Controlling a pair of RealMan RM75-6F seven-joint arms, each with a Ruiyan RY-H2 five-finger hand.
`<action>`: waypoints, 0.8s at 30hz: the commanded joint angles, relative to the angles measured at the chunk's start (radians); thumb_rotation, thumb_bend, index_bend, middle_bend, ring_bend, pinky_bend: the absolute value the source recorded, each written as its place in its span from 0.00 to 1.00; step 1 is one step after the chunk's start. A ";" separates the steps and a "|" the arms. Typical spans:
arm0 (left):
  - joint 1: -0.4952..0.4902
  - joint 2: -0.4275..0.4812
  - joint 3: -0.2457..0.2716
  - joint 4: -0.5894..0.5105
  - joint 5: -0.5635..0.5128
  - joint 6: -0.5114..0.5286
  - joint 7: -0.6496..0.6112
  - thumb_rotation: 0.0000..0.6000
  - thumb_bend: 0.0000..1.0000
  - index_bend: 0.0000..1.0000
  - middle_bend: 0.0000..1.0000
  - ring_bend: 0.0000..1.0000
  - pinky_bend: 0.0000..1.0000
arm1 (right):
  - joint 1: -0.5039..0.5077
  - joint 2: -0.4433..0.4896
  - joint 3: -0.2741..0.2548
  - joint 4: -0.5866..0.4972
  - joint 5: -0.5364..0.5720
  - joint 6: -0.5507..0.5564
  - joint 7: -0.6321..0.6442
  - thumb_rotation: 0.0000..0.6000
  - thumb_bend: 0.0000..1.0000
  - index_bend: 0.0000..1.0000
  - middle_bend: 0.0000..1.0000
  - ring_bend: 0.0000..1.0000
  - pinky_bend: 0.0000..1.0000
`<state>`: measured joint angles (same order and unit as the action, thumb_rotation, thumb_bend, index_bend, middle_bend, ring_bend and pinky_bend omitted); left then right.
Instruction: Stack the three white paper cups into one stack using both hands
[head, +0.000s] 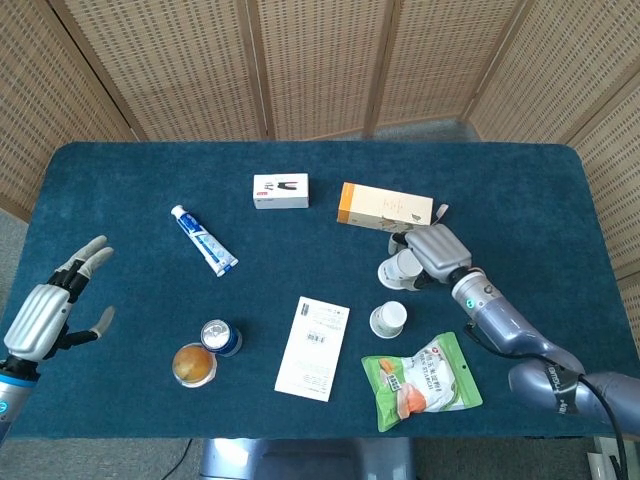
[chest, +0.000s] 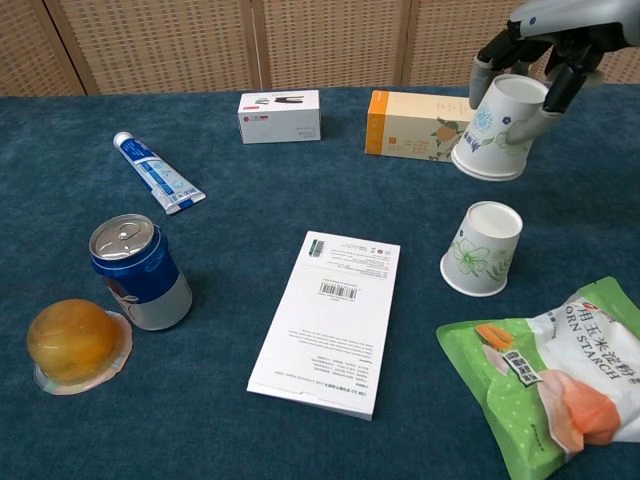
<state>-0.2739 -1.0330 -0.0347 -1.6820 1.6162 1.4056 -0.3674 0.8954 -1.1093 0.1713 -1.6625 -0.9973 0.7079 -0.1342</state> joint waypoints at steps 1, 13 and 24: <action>-0.002 -0.002 0.000 0.004 0.004 -0.001 -0.006 1.00 0.49 0.00 0.00 0.00 0.15 | -0.018 0.035 -0.012 -0.047 0.014 0.028 -0.025 1.00 0.26 0.37 0.53 0.47 0.87; -0.011 -0.008 0.001 0.019 0.012 -0.002 -0.024 1.00 0.49 0.00 0.00 0.00 0.15 | -0.069 0.106 -0.056 -0.177 0.027 0.108 -0.107 1.00 0.24 0.37 0.53 0.47 0.87; -0.022 -0.014 0.002 0.024 0.022 -0.009 -0.028 1.00 0.49 0.00 0.00 0.00 0.15 | -0.086 0.125 -0.081 -0.250 0.041 0.129 -0.158 1.00 0.24 0.37 0.52 0.47 0.88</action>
<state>-0.2962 -1.0472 -0.0323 -1.6578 1.6382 1.3964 -0.3952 0.8091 -0.9851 0.0928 -1.9078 -0.9578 0.8368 -0.2876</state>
